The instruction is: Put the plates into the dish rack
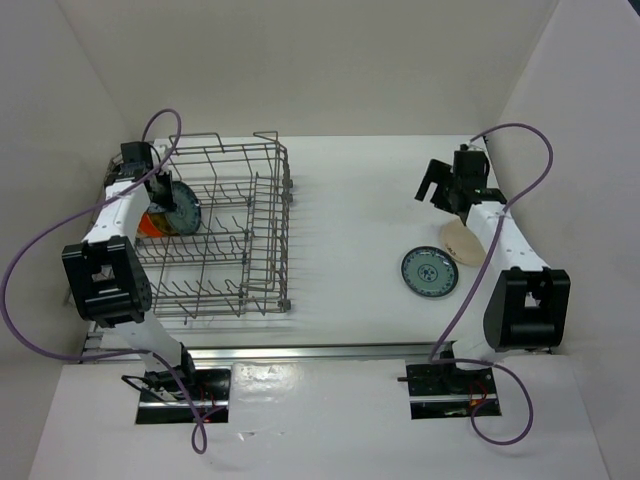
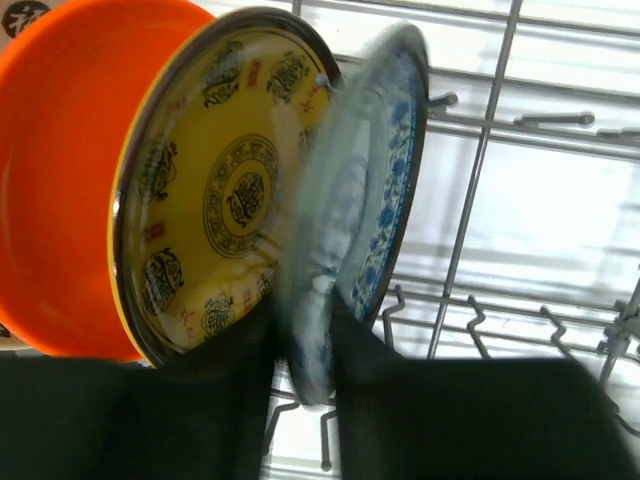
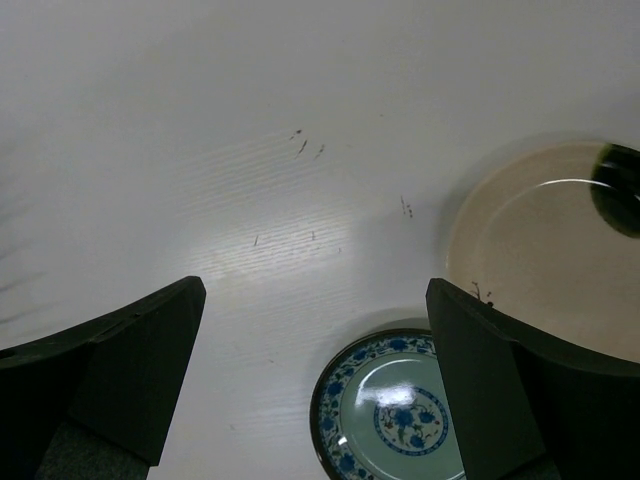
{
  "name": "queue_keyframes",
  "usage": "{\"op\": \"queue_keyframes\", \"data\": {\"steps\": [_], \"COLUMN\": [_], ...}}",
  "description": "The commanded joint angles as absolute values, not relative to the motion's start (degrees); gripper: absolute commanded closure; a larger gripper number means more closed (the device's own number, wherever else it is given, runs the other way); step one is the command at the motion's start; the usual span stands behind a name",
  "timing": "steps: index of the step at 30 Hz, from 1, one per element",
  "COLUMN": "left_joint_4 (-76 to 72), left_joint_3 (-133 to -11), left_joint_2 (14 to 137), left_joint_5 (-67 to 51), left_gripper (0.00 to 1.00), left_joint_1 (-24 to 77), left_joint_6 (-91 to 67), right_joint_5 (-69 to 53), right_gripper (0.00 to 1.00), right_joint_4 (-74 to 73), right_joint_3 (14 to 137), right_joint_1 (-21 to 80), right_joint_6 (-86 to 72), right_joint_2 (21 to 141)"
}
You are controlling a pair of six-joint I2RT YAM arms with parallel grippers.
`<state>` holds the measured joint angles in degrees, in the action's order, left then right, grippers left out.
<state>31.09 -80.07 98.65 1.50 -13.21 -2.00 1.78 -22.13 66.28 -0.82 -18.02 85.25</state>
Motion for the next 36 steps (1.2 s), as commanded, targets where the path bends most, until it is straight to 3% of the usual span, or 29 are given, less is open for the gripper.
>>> {"op": "queue_keyframes", "data": {"steps": [1, 3, 4, 8, 16, 21, 25, 36], "left_joint_4": [33.9, 33.9, 33.9, 33.9, 29.5, 22.9, 23.9, 25.6], "left_joint_3": [-82.4, -82.4, -82.4, -82.4, -79.5, -74.4, -74.4, -75.6], "left_joint_2": [98.3, 97.6, 96.0, 91.6, 78.9, 70.9, 70.4, 70.5], "left_joint_5": [-0.6, 0.4, 0.4, 2.8, -0.9, -5.8, -7.3, -7.3], "left_gripper": [0.62, 0.47, 0.35, 0.21, 0.15, 0.05, 0.04, 0.04], "left_joint_1": [-13.4, -13.4, -12.9, -10.3, -8.4, -8.4, -8.4, -8.4], "left_joint_6": [-3.0, -3.5, -3.5, -4.0, -5.2, -6.6, -6.6, -6.1], "right_joint_5": [7.6, 8.3, 8.9, 13.1, 15.0, 15.0, 15.0, 18.1], "right_gripper": [0.00, 0.00, 0.00, 0.00, 0.00, 0.09, 0.12, 0.51], "right_joint_4": [-23.1, -23.6, -24.2, -24.2, -26.4, -25.1, -25.1, -27.0], "right_joint_3": [65.7, 65.2, 64.5, 62.0, 63.2, 65.7, 69.3, 74.3], "right_joint_1": [-1.9, -2.7, -3.5, -5.7, -5.7, -5.7, -5.7, -5.7], "right_joint_6": [-20.2, -20.8, -20.8, -21.4, -22.5, -22.5, -22.5, -22.0], "right_joint_2": [83.1, 83.1, 83.1, 83.8, 92.3, 97.5, 102.3, 112.2]}}
